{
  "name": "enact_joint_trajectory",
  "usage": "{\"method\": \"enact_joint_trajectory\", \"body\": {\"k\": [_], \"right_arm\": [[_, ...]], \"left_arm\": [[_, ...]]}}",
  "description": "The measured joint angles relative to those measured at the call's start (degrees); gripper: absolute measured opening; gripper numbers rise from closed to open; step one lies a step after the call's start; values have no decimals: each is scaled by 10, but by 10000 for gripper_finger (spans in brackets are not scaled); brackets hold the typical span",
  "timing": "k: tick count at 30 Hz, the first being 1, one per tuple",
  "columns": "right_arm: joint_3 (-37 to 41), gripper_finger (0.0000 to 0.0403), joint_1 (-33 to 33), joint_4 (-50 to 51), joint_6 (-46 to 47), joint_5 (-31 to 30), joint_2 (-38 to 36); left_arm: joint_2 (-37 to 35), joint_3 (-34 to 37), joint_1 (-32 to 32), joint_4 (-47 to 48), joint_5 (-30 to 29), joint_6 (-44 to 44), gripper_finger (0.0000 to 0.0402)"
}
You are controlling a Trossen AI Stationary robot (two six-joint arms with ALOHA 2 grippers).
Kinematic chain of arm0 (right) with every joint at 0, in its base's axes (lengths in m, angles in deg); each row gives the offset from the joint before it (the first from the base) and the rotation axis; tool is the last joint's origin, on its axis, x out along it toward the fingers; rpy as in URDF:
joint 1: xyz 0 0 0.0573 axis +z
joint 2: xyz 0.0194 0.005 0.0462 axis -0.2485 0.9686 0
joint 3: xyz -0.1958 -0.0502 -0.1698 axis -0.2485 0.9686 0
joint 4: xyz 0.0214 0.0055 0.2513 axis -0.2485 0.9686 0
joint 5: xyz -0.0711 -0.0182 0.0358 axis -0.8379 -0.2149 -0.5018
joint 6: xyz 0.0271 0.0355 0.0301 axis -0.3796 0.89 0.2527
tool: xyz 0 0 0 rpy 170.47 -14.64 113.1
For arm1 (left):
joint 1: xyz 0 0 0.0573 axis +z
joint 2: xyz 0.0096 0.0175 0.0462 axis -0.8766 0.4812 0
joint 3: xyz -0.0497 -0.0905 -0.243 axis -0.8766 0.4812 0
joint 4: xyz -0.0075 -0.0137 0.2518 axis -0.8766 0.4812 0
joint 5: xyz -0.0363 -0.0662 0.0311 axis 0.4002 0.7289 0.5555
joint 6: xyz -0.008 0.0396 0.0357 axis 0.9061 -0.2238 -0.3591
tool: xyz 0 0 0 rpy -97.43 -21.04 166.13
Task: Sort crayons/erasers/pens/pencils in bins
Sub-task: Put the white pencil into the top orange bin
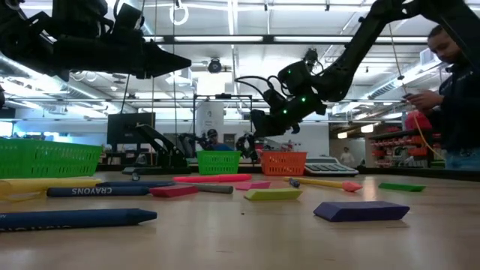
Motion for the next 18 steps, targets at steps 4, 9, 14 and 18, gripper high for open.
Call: {"method": "enact_joint_trajectory", "body": {"k": [4,9,14,18], "right_arm": [[1,35,0,1,-1,-5,-5],[1,35,2,33,27,-27,3],[3,35,17,44,32,-76,18],[3,35,23,48,33,-97,17]], "left_arm": [[0,0,2,-3,1,-20,22],[0,0,3,-1,0,-18,30],[0,0,3,-1,0,-18,30],[0,0,3,-1,0,-18,25]]}}
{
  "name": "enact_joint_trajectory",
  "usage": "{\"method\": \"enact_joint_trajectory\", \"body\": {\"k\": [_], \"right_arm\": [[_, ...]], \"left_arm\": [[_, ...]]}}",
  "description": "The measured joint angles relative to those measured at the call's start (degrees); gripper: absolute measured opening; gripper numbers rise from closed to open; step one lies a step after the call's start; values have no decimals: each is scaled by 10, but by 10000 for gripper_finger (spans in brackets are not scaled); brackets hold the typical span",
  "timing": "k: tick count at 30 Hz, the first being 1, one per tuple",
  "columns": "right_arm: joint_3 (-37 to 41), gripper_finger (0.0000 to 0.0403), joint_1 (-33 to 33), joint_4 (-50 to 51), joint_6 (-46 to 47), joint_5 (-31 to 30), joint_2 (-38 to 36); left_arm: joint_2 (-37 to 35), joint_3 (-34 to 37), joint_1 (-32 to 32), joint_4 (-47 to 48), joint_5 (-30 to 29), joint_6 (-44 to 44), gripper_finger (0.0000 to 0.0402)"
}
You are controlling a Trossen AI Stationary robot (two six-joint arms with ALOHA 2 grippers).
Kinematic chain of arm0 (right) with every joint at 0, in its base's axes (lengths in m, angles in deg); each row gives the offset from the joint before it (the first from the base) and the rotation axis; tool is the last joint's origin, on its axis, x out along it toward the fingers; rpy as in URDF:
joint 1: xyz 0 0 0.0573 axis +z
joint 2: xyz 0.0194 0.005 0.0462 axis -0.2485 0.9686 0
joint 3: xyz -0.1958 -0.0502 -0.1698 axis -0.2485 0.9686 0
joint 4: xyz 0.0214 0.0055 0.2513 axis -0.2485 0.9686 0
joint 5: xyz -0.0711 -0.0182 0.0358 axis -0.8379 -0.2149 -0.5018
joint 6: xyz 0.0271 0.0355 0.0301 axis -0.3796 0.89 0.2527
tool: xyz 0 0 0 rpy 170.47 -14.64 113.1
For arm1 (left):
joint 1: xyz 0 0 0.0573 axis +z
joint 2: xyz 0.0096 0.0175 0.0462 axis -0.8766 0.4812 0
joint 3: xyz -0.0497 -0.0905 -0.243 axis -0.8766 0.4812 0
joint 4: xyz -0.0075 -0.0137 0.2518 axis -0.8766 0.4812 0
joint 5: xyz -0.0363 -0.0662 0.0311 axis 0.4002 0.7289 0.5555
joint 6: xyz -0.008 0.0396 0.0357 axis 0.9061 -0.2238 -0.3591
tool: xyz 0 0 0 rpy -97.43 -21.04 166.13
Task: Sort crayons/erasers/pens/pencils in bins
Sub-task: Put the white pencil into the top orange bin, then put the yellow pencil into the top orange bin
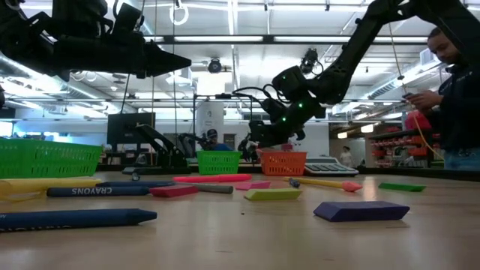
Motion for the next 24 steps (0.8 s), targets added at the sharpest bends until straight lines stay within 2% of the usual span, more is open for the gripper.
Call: {"method": "enact_joint_trajectory", "body": {"k": [9,17,24], "right_arm": [[0,57,-1,31,45,-1,-10],[0,76,0,64,46,-1,-62],[0,80,13,158,35,-1,-130]], "left_arm": [[0,0,0,0,0,0,32],[0,0,0,0,0,1,28],[0,0,0,0,0,1,28]]}}
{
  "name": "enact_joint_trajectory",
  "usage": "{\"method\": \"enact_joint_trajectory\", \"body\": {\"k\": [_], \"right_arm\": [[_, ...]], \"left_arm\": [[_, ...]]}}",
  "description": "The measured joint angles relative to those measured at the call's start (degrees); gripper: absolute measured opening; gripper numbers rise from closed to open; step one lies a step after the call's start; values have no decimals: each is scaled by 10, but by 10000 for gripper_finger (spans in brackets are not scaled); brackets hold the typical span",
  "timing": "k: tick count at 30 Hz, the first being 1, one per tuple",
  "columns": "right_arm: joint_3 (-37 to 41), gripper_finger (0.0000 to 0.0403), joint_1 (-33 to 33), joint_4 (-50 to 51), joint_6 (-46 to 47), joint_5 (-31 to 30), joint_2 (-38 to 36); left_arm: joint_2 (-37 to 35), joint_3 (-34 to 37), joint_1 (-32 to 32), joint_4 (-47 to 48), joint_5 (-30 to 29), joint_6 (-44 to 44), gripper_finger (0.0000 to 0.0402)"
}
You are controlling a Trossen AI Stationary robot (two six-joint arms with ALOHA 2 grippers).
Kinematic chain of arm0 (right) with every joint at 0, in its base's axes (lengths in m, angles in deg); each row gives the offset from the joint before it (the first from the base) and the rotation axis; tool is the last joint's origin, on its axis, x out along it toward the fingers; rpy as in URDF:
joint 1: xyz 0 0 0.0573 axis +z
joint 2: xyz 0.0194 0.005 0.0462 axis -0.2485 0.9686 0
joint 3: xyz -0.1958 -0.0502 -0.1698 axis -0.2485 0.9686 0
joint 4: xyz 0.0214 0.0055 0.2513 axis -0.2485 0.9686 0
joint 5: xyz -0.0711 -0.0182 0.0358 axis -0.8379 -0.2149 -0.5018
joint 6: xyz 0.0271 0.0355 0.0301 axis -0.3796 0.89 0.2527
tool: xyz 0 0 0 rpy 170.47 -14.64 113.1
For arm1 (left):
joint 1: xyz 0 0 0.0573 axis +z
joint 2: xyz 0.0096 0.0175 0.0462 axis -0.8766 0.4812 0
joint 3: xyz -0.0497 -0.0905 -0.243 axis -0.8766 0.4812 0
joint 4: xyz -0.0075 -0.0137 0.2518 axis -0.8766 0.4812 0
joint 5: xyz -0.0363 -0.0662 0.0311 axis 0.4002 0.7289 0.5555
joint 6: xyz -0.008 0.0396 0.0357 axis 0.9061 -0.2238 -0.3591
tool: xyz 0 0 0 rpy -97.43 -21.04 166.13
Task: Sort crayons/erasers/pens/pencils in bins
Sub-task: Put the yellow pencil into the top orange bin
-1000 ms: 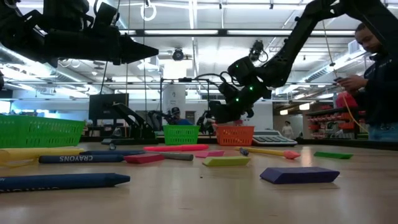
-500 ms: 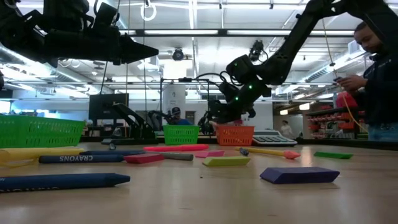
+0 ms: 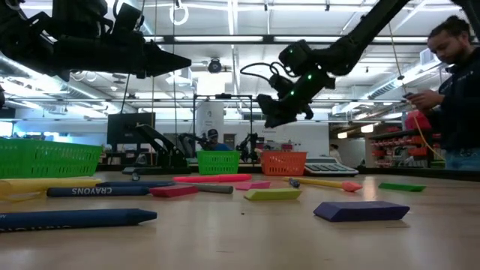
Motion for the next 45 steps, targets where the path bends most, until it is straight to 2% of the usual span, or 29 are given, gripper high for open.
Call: {"method": "enact_joint_trajectory", "body": {"k": [5,8,14,17,22,25,28,31,36,42,45], "right_arm": [[0,80,19,132,-9,0,-57],[0,80,40,214,19,0,-84],[57,80,117,233,96,-4,-137],[93,80,166,230,168,-39,-167],[151,80,276,185,302,-151,-194],[174,80,343,155,365,-229,-187],[185,80,395,138,426,-264,-167],[186,80,438,128,472,-283,-144],[177,80,490,119,517,-323,-93],[177,80,520,61,557,-329,-39],[177,80,523,-2,524,-331,-30]], "left_arm": [[0,0,0,-2,0,11,34],[0,0,0,-3,0,11,32],[0,0,0,-11,0,10,29],[0,0,0,-10,6,12,34],[0,0,0,-11,31,24,38],[0,0,0,-26,34,33,39],[0,0,0,-42,36,58,39],[0,0,0,-41,54,100,40],[0,0,-8,19,114,143,39],[0,0,-29,89,116,149,31],[0,0,-38,125,117,124,28]]}}
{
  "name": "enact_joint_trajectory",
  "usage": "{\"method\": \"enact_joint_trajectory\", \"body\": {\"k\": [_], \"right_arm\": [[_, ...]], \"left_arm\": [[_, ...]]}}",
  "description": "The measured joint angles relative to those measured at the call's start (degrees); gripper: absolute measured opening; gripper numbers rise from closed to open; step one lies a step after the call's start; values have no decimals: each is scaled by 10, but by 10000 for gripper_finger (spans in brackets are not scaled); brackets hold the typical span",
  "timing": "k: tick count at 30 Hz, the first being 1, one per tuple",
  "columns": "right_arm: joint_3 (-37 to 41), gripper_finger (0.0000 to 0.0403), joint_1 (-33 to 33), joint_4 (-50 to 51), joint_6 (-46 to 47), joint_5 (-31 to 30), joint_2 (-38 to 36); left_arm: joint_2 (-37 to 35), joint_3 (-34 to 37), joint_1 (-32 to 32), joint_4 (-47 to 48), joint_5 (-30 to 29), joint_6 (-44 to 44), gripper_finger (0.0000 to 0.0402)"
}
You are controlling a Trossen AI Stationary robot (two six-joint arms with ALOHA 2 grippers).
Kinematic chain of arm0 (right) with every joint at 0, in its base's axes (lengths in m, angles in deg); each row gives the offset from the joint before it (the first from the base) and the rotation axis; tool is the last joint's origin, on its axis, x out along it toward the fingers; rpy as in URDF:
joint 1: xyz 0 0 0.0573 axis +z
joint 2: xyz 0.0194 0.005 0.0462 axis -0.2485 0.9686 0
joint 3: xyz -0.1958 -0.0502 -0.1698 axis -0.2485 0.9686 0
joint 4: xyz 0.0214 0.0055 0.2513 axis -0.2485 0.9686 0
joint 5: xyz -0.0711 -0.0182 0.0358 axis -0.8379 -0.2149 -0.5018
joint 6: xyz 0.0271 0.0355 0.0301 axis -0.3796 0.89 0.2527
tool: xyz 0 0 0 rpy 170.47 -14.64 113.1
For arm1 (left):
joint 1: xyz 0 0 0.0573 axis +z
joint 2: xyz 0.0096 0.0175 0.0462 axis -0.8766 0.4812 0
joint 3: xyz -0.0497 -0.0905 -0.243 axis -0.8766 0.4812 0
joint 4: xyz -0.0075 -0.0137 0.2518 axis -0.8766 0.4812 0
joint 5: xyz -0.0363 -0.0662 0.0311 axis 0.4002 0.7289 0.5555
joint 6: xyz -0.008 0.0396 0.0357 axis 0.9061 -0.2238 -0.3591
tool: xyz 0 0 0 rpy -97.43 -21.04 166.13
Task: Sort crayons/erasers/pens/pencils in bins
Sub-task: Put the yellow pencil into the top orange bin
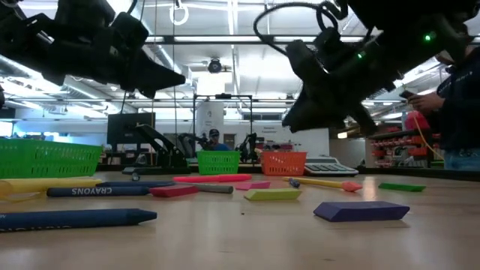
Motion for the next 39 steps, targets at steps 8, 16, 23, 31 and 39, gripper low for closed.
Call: {"method": "enact_joint_trajectory", "body": {"k": [8,16,23,31,39], "right_arm": [[-9,80,-11,-39,-109,79,-5],[-22,82,-12,-39,-116,65,-5],[-23,146,-12,-44,-119,64,-5],[-23,190,20,-102,-64,98,36],[-82,171,67,-62,-103,-3,95]], "left_arm": [[0,0,-5,0,-1,-25,32],[0,0,-5,24,-1,-26,23],[0,0,-5,56,-1,-27,31],[0,0,-18,104,-2,11,19],[0,0,-50,76,-10,15,17]]}}
